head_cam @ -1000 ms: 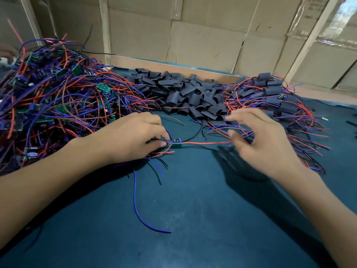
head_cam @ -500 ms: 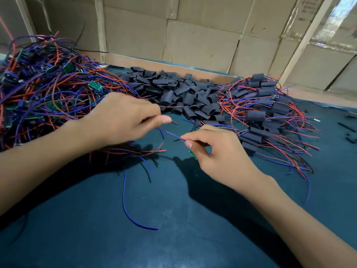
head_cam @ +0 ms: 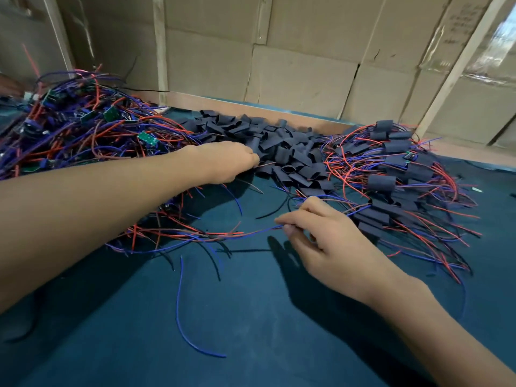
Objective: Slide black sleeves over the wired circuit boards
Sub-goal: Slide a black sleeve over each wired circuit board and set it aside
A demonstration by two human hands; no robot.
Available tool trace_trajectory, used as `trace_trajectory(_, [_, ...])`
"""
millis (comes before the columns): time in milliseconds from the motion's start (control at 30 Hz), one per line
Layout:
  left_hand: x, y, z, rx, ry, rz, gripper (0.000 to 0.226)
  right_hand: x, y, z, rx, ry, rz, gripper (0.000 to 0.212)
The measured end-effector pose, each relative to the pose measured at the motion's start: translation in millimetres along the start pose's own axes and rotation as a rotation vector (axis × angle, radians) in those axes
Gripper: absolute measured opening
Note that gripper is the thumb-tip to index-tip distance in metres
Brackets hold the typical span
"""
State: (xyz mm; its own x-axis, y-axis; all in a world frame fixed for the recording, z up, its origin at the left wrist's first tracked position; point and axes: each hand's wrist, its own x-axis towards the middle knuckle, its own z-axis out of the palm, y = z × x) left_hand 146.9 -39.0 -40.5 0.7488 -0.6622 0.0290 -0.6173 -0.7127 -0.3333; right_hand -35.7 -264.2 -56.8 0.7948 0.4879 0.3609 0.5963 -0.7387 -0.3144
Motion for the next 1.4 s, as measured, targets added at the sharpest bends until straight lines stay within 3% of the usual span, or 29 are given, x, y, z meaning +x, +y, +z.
trace_trajectory(100, [5.9, -5.3, -0.6, -0.263, 0.067, -0.153, 0.03, 0.2, 3.3, 0.6, -0.055, -0.027, 0.041, 0.025])
trace_trajectory(233, [18.4, -11.0, -6.6, -0.742, 0.364, -0.495, 0.051, 2.4, 1.1, -1.9, -0.134, 0.004, 0.023, 0.022])
trace_trajectory(300, [27.4, -8.2, -8.1, -0.822, 0.362, -0.691, 0.063, 2.2, 1.3, -3.9, -0.15, 0.022, 0.027, 0.025])
trace_trajectory(367, [35.1, -4.4, -8.3, -0.765, 0.31, -0.74, 0.055, 1.6, 1.1, -6.0, -0.158, 0.031, 0.04, 0.029])
trace_trajectory(600, [49.6, 6.5, -13.6, -0.682, 0.192, -0.718, 0.036, 0.3, 4.9, -13.7, -0.263, 0.081, 0.024, 0.022])
trace_trajectory(767, [43.2, 1.1, -15.5, -0.768, 0.124, -0.714, 0.076, -1.6, 12.8, -13.0, -0.027, 0.105, 0.021, 0.009])
trace_trajectory(867, [26.0, 1.9, -19.9, -0.88, 0.245, -0.69, 0.08, -1.3, 9.8, -8.6, 0.116, 0.212, 0.007, 0.015])
trace_trajectory(1033, [-40.3, 36.7, -22.2, -0.888, 0.405, -0.442, 0.035, 2.0, 11.0, -8.4, 0.139, 0.327, 0.048, 0.02])
trace_trajectory(1200, [-112.9, 78.3, -10.9, -0.869, 0.539, -0.255, 0.037, 1.8, 2.6, -11.3, 0.33, 0.437, 0.134, 0.028])
trace_trajectory(1400, [-123.3, 100.1, -14.3, -0.905, 0.617, -0.16, 0.036, 0.3, -9.5, -13.7, 0.447, 0.46, 0.194, 0.032])
